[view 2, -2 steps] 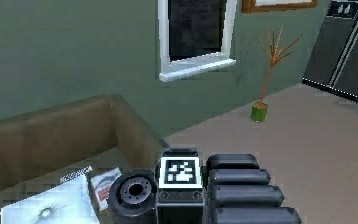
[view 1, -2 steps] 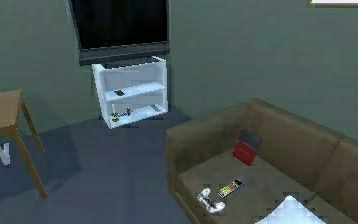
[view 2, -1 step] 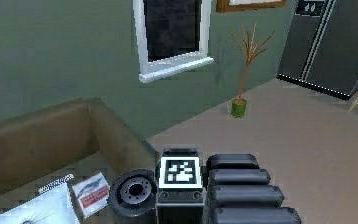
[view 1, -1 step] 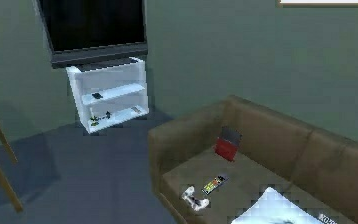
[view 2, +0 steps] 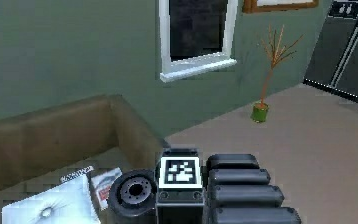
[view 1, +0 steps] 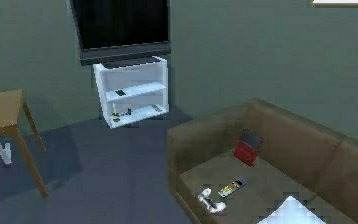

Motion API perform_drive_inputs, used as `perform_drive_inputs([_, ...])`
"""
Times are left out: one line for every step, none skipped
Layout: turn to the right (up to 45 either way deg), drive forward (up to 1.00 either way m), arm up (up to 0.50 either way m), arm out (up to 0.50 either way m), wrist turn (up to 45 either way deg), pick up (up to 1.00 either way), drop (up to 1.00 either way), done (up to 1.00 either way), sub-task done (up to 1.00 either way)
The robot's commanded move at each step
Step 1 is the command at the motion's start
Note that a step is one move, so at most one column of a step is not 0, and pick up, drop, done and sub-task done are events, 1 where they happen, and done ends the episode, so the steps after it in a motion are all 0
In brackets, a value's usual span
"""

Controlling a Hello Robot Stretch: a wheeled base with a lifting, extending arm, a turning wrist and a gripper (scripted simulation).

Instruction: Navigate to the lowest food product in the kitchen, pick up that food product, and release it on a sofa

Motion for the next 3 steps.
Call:
perform_drive_inputs([12.0, 0.0, 0.0, 0.0, 0.0, 0.0, 0.0, 0.0, 0.0])
perform_drive_inputs([-9.0, 0.0, 0.0, 0.0, 0.0, 0.0, 0.0, 0.0, 0.0])
perform_drive_inputs([3.0, 0.0, 0.0, 0.0, 0.0, 0.0, 0.0, 0.0, 0.0])
